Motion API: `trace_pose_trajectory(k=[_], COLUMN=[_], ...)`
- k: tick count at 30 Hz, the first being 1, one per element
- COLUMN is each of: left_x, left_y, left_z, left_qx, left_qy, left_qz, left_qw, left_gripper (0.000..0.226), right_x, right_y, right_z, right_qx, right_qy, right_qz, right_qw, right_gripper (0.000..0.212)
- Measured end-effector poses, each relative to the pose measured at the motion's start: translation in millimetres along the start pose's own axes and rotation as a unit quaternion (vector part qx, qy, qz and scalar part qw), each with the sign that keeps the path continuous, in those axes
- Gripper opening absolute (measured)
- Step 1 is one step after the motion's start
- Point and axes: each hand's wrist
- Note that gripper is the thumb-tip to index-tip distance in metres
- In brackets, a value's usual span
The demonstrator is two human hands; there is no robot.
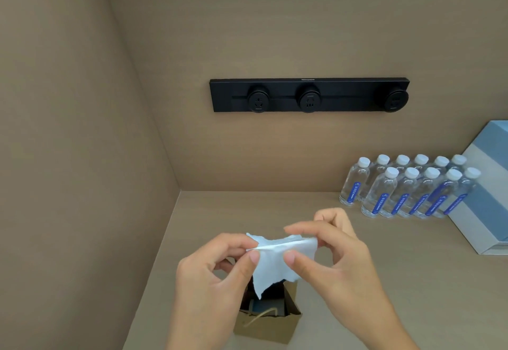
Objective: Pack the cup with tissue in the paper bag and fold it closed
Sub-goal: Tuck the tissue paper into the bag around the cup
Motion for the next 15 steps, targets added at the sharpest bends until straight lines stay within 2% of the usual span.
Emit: trace_pose_trajectory(k=[3, 6, 10, 12, 15], left_x=[-1, -3, -4, -2, 3], left_y=[-3, -7, -10, -7, -1], left_z=[0, 1, -4, -7, -8], left_qx=[0.0, 0.023, 0.144, 0.172, 0.092], left_qy=[-0.004, 0.002, 0.052, 0.07, 0.045], left_qz=[-0.005, -0.003, 0.033, 0.079, 0.085], left_qw=[1.0, 1.0, 0.988, 0.979, 0.991], left_gripper=[0.014, 0.015, 0.034, 0.027, 0.009], right_x=[1, 0, 2, 4, 10], right_y=[3, 1, -2, 0, -3], right_z=[1, 1, 8, 13, 14], right_qx=[0.001, 0.027, -0.013, -0.056, -0.042], right_qy=[0.01, 0.01, -0.043, -0.067, -0.034], right_qz=[0.006, 0.02, 0.067, 0.09, 0.073], right_qw=[1.0, 0.999, 0.997, 0.992, 0.996], right_gripper=[0.01, 0.007, 0.012, 0.01, 0.003])
Point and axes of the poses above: each hand's wrist, its own x-axis towards the middle knuckle, its own y-axis out of the palm, z = x × y, and after that the axes turned 5 degrees about z, right-handed
